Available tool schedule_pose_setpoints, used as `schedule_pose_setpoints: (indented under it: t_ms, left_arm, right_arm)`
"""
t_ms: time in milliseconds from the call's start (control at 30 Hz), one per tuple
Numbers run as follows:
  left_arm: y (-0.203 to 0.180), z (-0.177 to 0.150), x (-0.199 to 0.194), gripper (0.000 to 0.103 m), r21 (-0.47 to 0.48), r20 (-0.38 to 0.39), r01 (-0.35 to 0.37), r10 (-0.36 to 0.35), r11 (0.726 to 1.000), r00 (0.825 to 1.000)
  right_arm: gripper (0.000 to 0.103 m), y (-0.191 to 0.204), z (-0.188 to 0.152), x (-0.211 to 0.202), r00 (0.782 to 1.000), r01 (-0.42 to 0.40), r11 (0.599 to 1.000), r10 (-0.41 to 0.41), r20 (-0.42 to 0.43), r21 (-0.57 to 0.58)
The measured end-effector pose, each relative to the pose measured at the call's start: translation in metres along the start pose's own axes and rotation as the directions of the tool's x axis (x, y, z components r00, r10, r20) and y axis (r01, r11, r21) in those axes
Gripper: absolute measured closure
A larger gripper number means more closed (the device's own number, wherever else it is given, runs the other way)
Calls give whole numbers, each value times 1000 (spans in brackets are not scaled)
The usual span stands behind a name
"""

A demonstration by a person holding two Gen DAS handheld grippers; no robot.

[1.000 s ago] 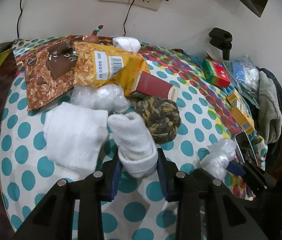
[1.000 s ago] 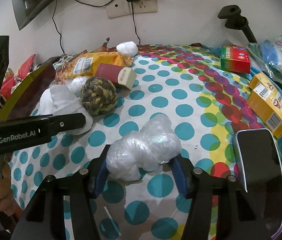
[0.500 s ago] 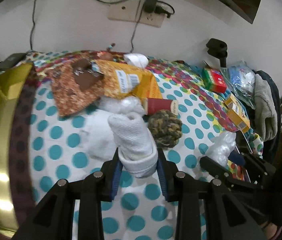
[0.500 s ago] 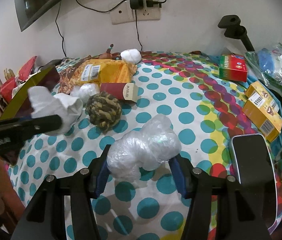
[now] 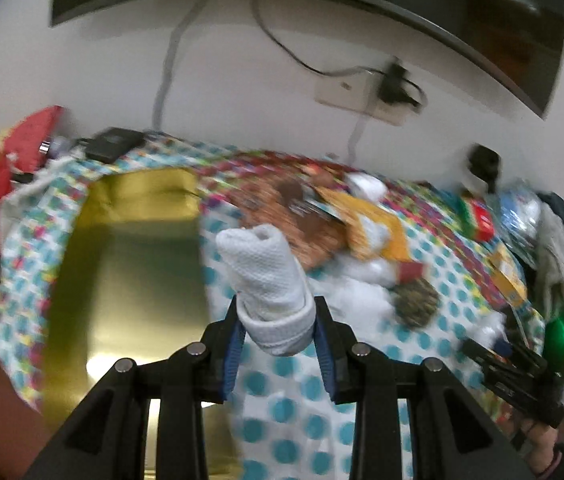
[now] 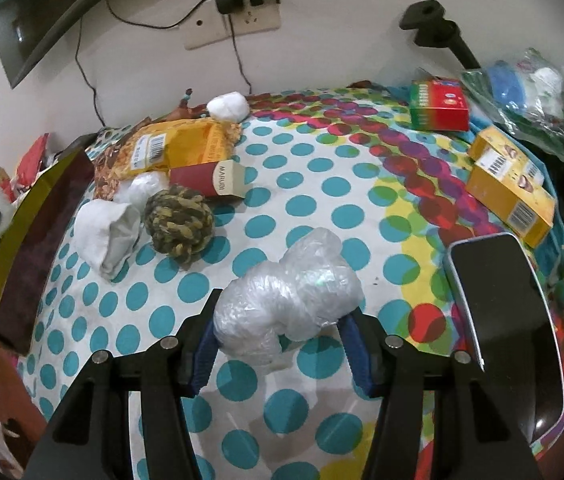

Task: Organize objects
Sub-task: 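Carry the white sock into the gold tray and open the left tool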

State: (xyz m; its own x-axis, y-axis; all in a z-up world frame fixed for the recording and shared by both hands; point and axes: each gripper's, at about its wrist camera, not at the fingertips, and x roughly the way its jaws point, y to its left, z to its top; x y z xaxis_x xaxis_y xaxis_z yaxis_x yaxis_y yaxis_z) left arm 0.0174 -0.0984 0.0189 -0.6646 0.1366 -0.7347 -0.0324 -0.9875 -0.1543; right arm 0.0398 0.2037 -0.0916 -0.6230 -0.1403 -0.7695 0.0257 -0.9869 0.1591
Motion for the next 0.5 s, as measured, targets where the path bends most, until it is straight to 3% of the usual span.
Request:
schedule_pose_setpoints:
  t_ms: [233,433,500]
  left_arm:
    - [57,53,-8,70,-13,33,-83,83,996,996]
    - [86,90,16,70,16,11,-144,143,990,990]
    - [97,99,31,70,1,-19,-128,128,992,992]
  right_arm:
    - [51,3,1,-8,1000,22,1000,-22,15,-10]
    - [51,8,6,-13,999,33,999,-32,26,-23]
    - [51,9,7,-13,999,33,999,-33,25,-26]
